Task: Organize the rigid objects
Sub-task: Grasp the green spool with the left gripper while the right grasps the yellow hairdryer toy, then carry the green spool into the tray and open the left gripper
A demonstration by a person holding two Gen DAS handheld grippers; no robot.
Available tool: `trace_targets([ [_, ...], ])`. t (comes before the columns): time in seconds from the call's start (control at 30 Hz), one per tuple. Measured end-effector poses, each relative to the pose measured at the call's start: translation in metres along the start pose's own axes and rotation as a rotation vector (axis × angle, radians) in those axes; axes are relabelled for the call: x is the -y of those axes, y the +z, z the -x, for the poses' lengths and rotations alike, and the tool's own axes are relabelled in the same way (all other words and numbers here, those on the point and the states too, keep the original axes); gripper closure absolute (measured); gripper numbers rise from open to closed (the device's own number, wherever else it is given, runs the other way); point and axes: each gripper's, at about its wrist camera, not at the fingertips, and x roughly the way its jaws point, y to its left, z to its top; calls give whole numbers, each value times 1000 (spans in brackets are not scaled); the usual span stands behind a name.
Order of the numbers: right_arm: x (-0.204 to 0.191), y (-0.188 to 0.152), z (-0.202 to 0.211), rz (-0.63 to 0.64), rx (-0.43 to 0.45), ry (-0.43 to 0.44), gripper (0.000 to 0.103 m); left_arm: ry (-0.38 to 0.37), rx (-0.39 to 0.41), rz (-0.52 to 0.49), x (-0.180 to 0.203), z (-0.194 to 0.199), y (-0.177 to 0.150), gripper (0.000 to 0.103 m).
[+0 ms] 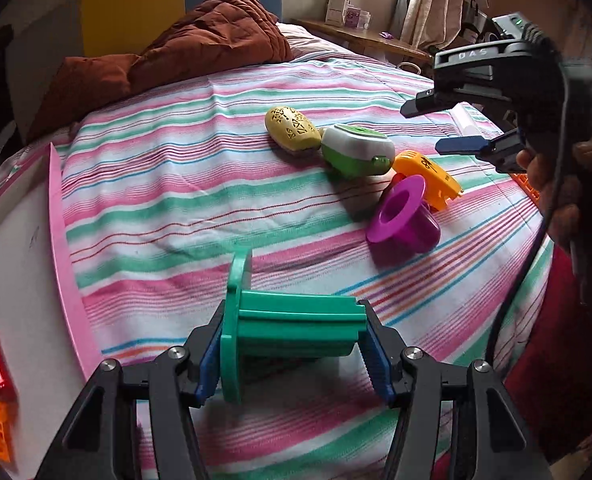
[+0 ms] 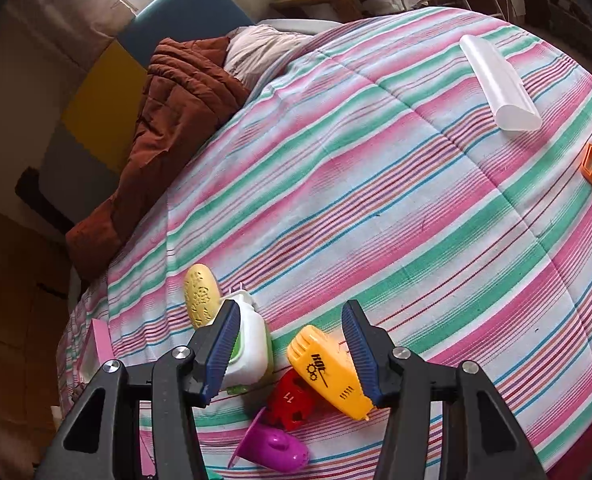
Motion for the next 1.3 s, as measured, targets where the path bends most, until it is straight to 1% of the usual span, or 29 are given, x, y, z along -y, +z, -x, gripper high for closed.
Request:
trace_targets([
  [0.07, 4, -1, -4, -7, -20, -41, 49, 0, 2, 6, -1, 6, -4, 43],
  [0.2, 7, -2, -9, -14, -50, -42, 49, -4, 17, 21, -5, 17, -7, 43],
  [0.3, 2, -6, -14, 16, -78, -48, 49, -3, 36, 32, -8, 26, -8, 43],
  [0.37, 0, -10, -19, 38, -106, -83, 49, -2, 45, 41, -10, 31, -9, 43],
  [0.43, 0, -11, -24, 45, -132, -96, 49, -5, 54, 50, -11, 37, -11, 43],
  [0.57, 0, -13, -29, 57, -153, -137, 50, 1, 78, 50, -12, 46, -12, 43],
  [0.6, -1, -14, -30, 70, -159, -151, 53, 3, 85, 51, -12, 48, -12, 43],
  [0.63, -3, -15, -31, 96, -157, -178, 59, 5, 93, 52, -12, 52, -12, 43],
  [0.67, -7, -17, -31, 130, -149, -222, 78, 9, 102, 54, -13, 55, -11, 43],
  [0.7, -10, -19, -33, 156, -149, -264, 77, 13, 111, 58, -13, 60, -11, 43],
  [0.77, -14, -21, -35, 185, -149, -286, 77, 24, 130, 71, -18, 68, -11, 43],
  [0.8, -14, -21, -36, 191, -150, -291, 77, 37, 138, 77, -20, 72, -11, 43],
  [0.87, -16, -23, -39, 212, -159, -309, 77, 104, 153, 66, -23, 79, -10, 43],
  [0.97, -21, -26, -42, 246, -156, -341, 76, 174, 191, 64, -30, 94, -9, 43],
  [1.13, -21, -27, -43, 256, -150, -345, 74, 276, 245, 78, -49, 119, -11, 43],
  [1.3, -26, -30, -45, 305, -137, -373, 74, 334, 257, 117, -68, 131, -16, 43],
])
